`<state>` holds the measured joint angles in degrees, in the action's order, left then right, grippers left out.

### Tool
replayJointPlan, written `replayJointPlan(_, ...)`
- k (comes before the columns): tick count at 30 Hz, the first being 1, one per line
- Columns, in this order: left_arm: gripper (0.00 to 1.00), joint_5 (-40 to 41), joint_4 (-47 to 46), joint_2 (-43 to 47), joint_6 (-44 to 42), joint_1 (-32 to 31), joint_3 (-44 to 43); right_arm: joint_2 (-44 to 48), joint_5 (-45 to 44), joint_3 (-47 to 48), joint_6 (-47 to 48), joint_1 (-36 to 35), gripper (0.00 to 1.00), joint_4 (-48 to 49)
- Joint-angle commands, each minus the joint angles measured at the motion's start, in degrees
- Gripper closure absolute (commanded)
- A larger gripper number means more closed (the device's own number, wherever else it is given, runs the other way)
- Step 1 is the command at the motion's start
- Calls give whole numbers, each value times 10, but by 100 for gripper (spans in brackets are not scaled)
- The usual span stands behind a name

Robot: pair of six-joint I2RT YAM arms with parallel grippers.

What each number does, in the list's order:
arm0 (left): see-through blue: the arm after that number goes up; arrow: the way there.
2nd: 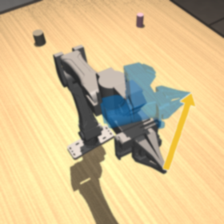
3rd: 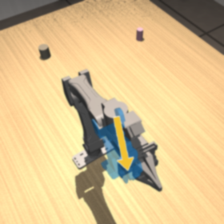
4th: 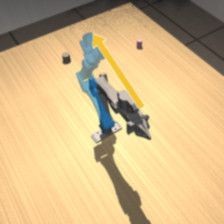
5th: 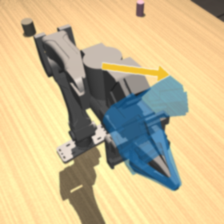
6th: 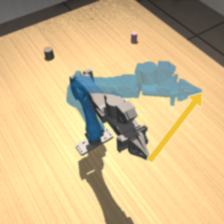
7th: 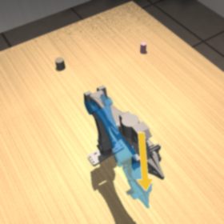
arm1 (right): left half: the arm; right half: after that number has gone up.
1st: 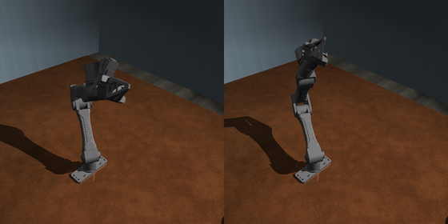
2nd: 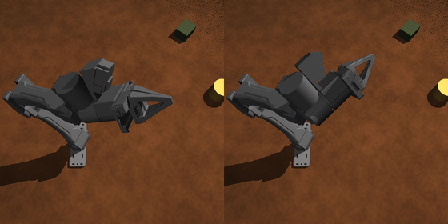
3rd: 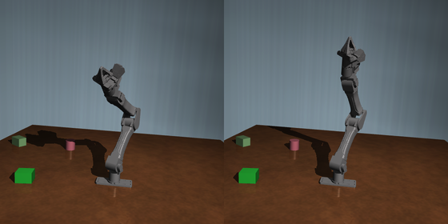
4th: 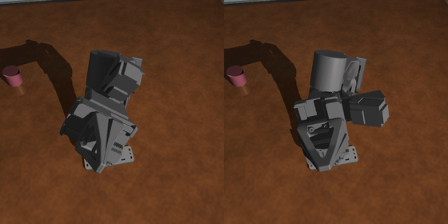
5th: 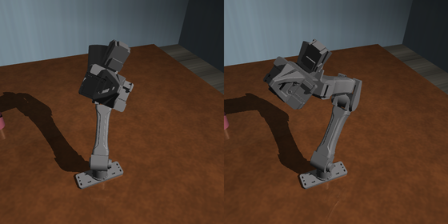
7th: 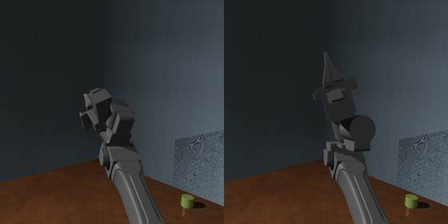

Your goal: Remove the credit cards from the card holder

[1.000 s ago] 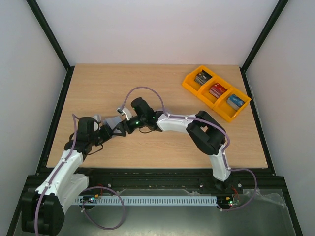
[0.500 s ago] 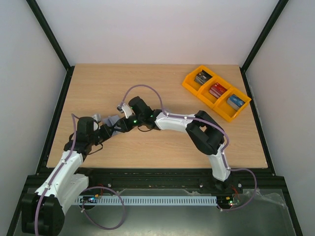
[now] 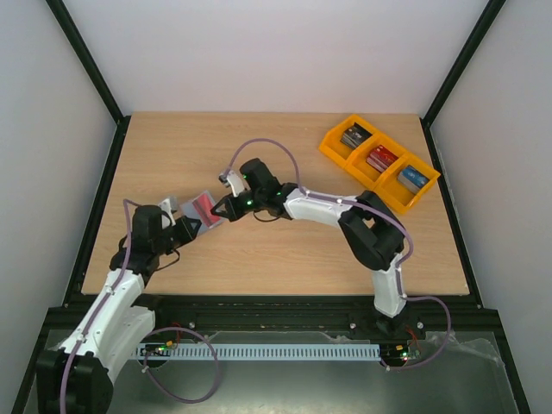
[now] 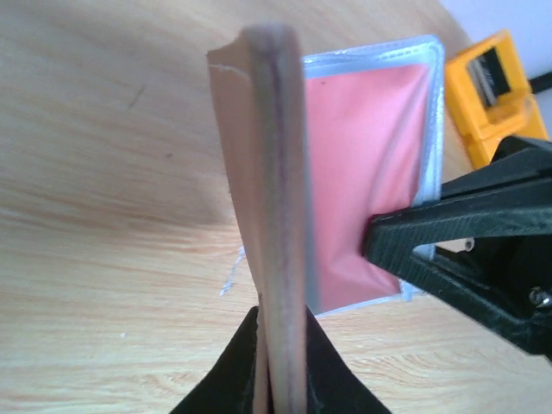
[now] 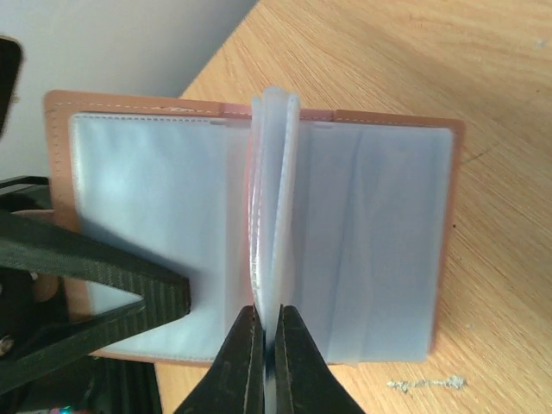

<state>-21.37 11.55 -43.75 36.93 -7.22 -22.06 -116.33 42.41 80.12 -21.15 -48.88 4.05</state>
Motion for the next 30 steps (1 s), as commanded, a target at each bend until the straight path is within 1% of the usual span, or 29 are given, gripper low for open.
replayJointPlan(1, 87, -46, -52, 33, -8, -2, 13, 78, 40, -22, 42, 16, 98, -3)
replayJointPlan(3, 78, -58, -72, 43, 3, -2, 23, 100, 53, -27, 58, 17, 98, -13)
replayJointPlan(4, 72, -62, -81, 47, 10, -2, 26, 111, 59, -30, 62, 17, 98, -17)
replayJointPlan(5, 67, -65, -88, 50, 16, -2, 29, 123, 63, -34, 67, 17, 98, -18)
replayJointPlan(9, 54, -95, -130, 64, 27, -2, 35, 168, 86, -51, 81, 17, 98, -14)
replayJointPlan(12, 42, -121, -161, 82, 28, -2, 33, 193, 94, -53, 105, 17, 98, -36)
replayJointPlan(14, 36, -148, -188, 96, 16, -2, 33, 209, 98, -54, 123, 17, 98, -48)
replayJointPlan(18, 32, -178, -219, 129, -11, -1, 33, 241, 118, -60, 147, 18, 98, -51)
replayJointPlan(19, 31, -173, -217, 135, -18, -1, 33, 247, 121, -60, 150, 18, 98, -52)
replayJointPlan(21, 28, -140, -181, 144, -35, 0, 21, 261, 106, -59, 149, 19, 98, -53)
replayJointPlan(24, 25, -105, -116, 159, -86, 7, -1, 271, 52, -56, 122, 30, 98, -51)
replayJointPlan(26, 22, -83, -81, 176, -103, 14, -15, 272, 4, -56, 94, 37, 98, -51)
replayJointPlan(30, 17, -35, -58, 214, -86, 38, -27, 269, -86, -55, 75, 40, 98, -71)
